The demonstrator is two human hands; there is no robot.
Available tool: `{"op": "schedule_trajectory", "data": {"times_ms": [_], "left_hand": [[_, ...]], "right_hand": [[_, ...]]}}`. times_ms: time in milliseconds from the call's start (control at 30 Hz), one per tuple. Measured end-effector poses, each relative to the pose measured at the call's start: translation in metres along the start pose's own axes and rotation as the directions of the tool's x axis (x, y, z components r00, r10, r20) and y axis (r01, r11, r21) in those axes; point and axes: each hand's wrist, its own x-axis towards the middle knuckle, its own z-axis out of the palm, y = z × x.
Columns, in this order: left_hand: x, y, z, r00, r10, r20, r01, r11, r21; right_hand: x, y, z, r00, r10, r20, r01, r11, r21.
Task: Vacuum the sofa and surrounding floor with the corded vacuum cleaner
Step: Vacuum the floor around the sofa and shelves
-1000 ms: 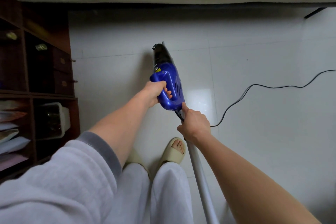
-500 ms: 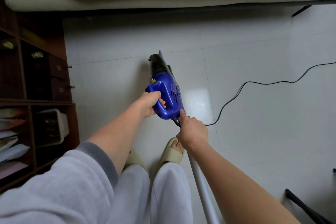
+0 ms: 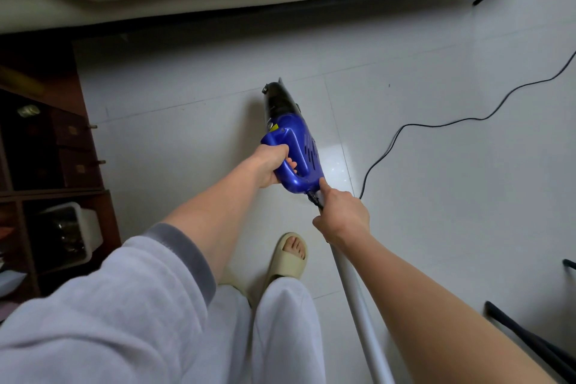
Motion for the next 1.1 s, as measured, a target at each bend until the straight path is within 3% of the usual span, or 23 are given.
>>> {"op": "schedule_trajectory", "data": {"times_ms": [200, 500, 1100], "left_hand": [[0.010, 0.016, 0.022, 1.000, 0.015, 0.006, -0.015, 1.000, 0.012], [0.018, 0.033, 0.012, 0.999, 0.047, -0.025, -0.047, 0.999, -0.017], [0.005, 0.020, -0.138, 0.983, 0.025, -0.183, -0.059, 0.982, -0.181]], "right_hand": [[0.018, 0.012, -0.007, 0.999, 0.028, -0.031, -0.028, 1.000, 0.013], [0.042, 0.000, -0.021, 1.000, -0.006, 0.028, 0.007, 1.000, -0.004], [0.030, -0.129, 0.005, 0.968, -0.209, 0.136, 0.221, 0.972, -0.078]]}}
